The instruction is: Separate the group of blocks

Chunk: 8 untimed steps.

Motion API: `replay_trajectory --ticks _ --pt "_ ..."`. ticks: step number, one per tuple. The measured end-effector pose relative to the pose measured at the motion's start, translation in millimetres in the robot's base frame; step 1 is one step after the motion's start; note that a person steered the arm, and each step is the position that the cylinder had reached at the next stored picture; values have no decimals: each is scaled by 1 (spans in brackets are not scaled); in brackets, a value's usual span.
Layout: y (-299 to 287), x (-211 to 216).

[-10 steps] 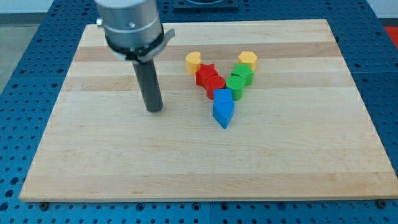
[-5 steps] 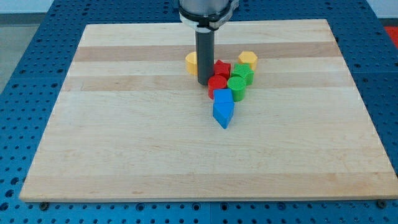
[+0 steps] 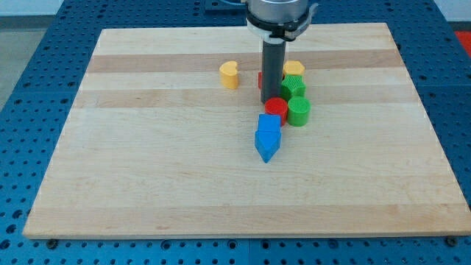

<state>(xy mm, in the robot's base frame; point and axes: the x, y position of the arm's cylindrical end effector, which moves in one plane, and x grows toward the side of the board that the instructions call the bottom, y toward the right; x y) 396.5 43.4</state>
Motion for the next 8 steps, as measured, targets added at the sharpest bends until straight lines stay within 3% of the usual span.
replay_trajectory --ticks 3,6,8 --pt "0 -40" --pt "2 -12" --pt "40 -13"
